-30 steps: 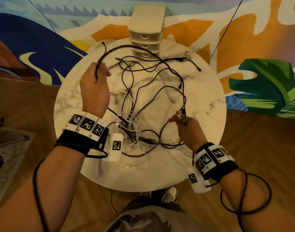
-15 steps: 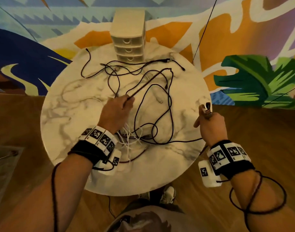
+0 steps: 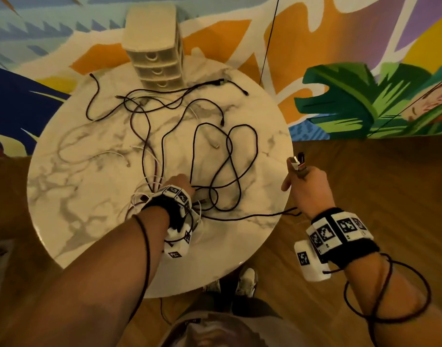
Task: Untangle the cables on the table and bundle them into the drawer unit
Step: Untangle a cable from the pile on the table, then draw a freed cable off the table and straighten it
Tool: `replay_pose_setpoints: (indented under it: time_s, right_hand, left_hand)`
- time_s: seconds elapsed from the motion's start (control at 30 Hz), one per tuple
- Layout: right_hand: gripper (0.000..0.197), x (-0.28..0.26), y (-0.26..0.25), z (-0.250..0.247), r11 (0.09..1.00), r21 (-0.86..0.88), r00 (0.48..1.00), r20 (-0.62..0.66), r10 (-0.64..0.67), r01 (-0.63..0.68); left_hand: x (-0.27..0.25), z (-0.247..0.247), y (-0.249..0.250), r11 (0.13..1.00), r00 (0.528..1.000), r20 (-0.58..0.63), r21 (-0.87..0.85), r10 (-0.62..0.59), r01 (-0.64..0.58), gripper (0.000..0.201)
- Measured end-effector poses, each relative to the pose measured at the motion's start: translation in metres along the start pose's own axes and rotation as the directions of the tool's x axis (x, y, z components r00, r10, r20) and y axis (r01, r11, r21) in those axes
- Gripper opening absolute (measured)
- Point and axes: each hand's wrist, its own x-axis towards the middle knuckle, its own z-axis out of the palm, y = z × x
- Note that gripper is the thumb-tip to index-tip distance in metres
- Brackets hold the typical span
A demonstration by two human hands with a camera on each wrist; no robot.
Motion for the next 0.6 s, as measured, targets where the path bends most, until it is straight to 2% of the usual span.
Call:
replay_pose_setpoints:
  time_s: [0.07, 0.13, 0.23, 0.27, 0.3, 0.37, 0.4, 0.47, 0.53, 0.6]
  right_hand:
    - [0.046, 0.002, 0.003, -0.004, 1.0, -0.008, 1.0, 0.003, 0.012, -0.012]
    - [0.043, 0.003, 0.008, -0.009, 0.999, -0.02, 0.999, -0.004, 0.032, -0.032]
    - [0.037, 0.008, 0.018, -0.019, 0.995, -0.089, 0.998, -0.041, 0.038, -0.042]
    - [0.034, 0.009, 0.022, -0.021, 0.991, -0.119, 0.998, -0.05, 0.046, -0.052]
    - [0.032, 0.012, 0.028, -0.024, 0.987, -0.15, 0.997, -0.058, 0.055, -0.063]
    - [0.03, 0.015, 0.038, -0.026, 0.973, -0.214, 0.995, -0.066, 0.079, -0.091]
    - [0.028, 0.017, 0.043, -0.028, 0.965, -0.238, 0.993, -0.071, 0.094, -0.109]
    - [0.024, 0.019, 0.051, -0.028, 0.954, -0.266, 0.989, -0.081, 0.121, -0.138]
    - [0.019, 0.018, 0.056, -0.028, 0.954, -0.267, 0.989, -0.076, 0.123, -0.139]
    - [0.015, 0.017, 0.058, -0.027, 0.957, -0.256, 0.99, -0.07, 0.121, -0.135]
  left_hand:
    - [-0.006, -0.014, 0.007, 0.996, 0.992, -0.094, -0.022, 0.08, -0.083, 0.024]
    - [-0.02, -0.036, 0.019, 0.98, 0.938, -0.297, -0.034, 0.178, -0.196, 0.017]
    - [-0.044, -0.063, 0.03, 0.926, 0.745, -0.598, -0.015, 0.294, -0.378, 0.013]
    - [-0.049, -0.067, 0.031, 0.907, 0.711, -0.635, -0.035, 0.304, -0.42, 0.011]
    - [-0.051, -0.069, 0.03, 0.885, 0.712, -0.637, -0.098, 0.295, -0.454, 0.01]
    - [-0.054, -0.069, 0.03, 0.828, 0.782, -0.563, -0.28, 0.268, -0.485, 0.009]
    - [-0.055, -0.071, 0.034, 0.804, 0.799, -0.534, -0.327, 0.276, -0.497, 0.01]
    - [-0.058, -0.078, 0.043, 0.782, 0.767, -0.559, -0.304, 0.316, -0.544, 0.011]
    - [-0.063, -0.09, 0.055, 0.735, 0.695, -0.651, -0.303, 0.305, -0.606, 0.008]
    - [-0.065, -0.097, 0.065, 0.621, 0.651, -0.721, -0.402, 0.239, -0.673, 0.005]
